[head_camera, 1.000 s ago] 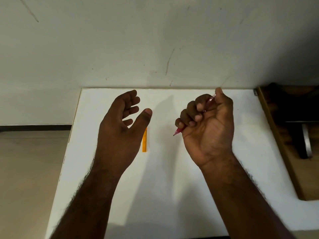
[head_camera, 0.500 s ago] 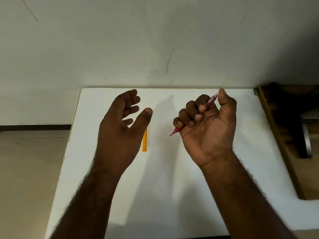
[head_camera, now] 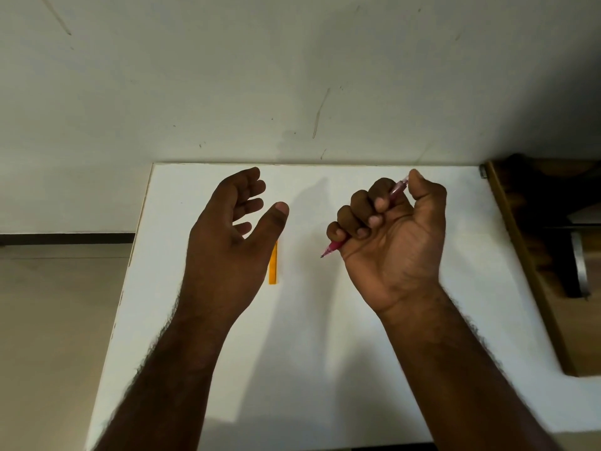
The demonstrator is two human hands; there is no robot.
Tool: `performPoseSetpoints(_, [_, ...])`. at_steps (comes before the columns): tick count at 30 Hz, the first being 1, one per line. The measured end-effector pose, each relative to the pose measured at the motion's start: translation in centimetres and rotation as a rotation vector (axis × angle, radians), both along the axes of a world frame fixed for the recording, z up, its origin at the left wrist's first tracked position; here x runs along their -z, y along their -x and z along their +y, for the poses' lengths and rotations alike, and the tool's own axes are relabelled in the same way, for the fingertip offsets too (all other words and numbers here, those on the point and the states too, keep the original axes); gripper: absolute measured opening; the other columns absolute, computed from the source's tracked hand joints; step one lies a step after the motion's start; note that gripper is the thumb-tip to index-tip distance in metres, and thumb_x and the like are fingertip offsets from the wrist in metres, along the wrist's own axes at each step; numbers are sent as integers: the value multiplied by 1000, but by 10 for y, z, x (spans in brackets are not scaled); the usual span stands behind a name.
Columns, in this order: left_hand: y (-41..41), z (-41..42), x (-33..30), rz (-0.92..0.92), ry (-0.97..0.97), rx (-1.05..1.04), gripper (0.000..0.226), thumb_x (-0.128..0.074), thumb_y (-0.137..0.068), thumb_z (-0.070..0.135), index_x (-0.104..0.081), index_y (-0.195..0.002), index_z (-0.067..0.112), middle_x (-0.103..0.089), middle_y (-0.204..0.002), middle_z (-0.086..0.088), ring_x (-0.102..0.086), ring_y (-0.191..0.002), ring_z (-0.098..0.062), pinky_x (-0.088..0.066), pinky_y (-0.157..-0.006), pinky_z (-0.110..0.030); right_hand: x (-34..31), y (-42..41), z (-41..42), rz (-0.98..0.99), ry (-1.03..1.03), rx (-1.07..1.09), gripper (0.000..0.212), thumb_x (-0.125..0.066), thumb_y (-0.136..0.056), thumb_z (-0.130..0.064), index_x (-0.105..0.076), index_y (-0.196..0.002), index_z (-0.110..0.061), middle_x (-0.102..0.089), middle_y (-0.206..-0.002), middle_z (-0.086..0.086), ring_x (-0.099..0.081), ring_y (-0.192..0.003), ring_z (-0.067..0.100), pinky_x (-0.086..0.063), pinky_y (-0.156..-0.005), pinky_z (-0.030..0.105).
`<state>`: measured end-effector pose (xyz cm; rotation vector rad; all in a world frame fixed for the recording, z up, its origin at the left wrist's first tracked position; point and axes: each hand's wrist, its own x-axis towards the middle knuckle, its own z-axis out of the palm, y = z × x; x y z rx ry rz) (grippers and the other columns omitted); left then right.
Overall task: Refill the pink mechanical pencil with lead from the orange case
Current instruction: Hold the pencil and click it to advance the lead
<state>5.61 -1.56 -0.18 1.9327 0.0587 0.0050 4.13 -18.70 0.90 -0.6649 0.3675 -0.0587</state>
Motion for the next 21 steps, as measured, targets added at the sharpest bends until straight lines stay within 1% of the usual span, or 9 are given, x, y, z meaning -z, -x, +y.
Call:
performPoseSetpoints(4, [0, 0, 1, 3, -7, 1, 45, -69, -90, 39, -56, -133, 35, -65, -123, 25, -62, -108, 8, -46, -78, -5, -1, 0, 0, -8, 2, 1, 49, -36, -96, -49, -42, -63, -14, -28, -58, 0, -21, -56, 19, -26, -58, 34])
performPoseSetpoints(8, [0, -1, 1, 6, -15, -4, 45, -69, -89, 38, -56, -133, 34, -65, -123, 25, -61, -107, 10, -43, -77, 1, -1, 0, 0, -12, 19, -5, 47, -35, -96, -45, -41, -61, -13, -27, -57, 1, -20, -55, 19, -26, -58, 35])
performPoseSetpoints(10, [-1, -1, 2, 7, -16, -8, 45, -69, -89, 38, -56, -133, 34, -65, -122, 25, -61, -106, 10, -41, -76, 3, -1, 0, 0, -10, 7, -19, 49, -35, -96, -47, -42, -62, -13, -28, -58, 1, -21, -56, 19, -27, -59, 35])
performPoseSetpoints(12, [-1, -1, 2, 4, -21, -8, 45, -69, -89, 38, -56, -133, 33, -65, -122, 25, -61, -106, 10, -41, -76, 3, -1, 0, 0, -13, 5, -26, 49, -35, -97, -48, -42, -63, -13, -28, -57, 1, -21, -56, 19, -26, -59, 35])
performPoseSetpoints(15, [-1, -1, 1, 6, -26, -7, 45, -69, -90, 38, -57, -132, 34, -65, -122, 25, -61, -105, 12, -41, -76, 3, -1, 0, 0, -18, 48, -10, 47, -35, -95, -44, -41, -61, -13, -28, -56, 1, -20, -56, 19, -25, -59, 36])
performPoseSetpoints(18, [-1, -1, 2, 7, -34, -7, 45, -69, -90, 39, -56, -133, 34, -65, -123, 25, -60, -106, 12, -40, -76, 4, -2, 0, 1, -13, 45, -16, 48, -36, -95, -47, -42, -62, -13, -28, -57, 1, -22, -56, 19, -26, -59, 36])
performPoseSetpoints(21, [-1, -1, 1, 5, -42, -3, 47, -68, -90, 39, -55, -134, 34, -64, -123, 25, -60, -106, 13, -39, -76, 5, -2, 0, 1, -8, 66, -8, 44, -34, -95, -42, -38, -62, -13, -26, -57, 2, -19, -57, 20, -24, -59, 36])
